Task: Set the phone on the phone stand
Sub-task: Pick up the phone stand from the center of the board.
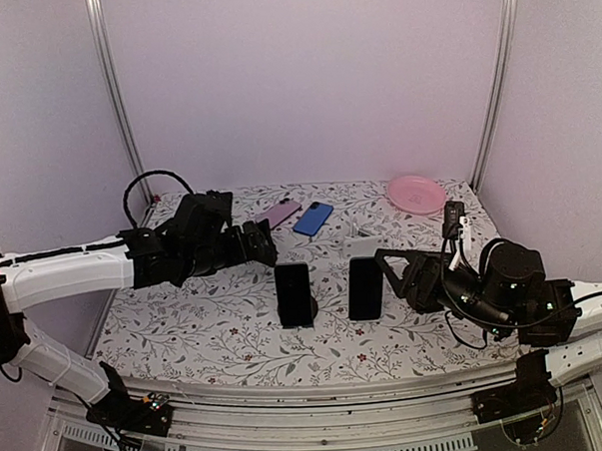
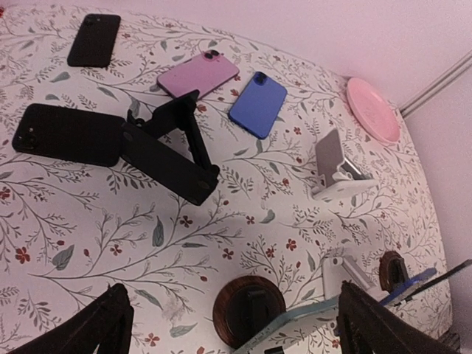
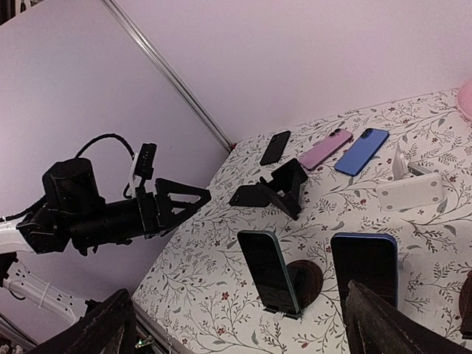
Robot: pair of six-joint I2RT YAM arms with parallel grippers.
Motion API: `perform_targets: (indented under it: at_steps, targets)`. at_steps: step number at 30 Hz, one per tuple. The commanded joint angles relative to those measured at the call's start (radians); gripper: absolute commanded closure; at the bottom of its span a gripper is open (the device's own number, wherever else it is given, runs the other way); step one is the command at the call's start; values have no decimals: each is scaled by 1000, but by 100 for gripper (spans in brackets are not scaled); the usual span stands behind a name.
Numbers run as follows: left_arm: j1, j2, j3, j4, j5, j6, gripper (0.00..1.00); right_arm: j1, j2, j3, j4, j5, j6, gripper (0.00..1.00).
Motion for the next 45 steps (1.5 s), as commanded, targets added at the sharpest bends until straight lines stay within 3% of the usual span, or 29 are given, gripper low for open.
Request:
perform_targets:
  at_steps: [1, 13, 36, 39, 45]
  targets:
    - [85, 93, 54, 0, 27, 34, 3, 5, -18, -1, -51, 38, 24, 1]
    - [212, 434, 315, -71, 57, 13, 5, 6, -31, 31, -112, 33, 21, 1]
    - [307, 715, 452, -72, 135, -163, 24, 5, -11, 41, -107, -11, 14, 1]
    - [311, 717, 442, -77, 137, -171, 33, 5, -13, 42, -115, -10, 14, 1]
    - [311, 656, 348, -34, 130, -182, 60, 6, -5, 42, -110, -11, 16, 1]
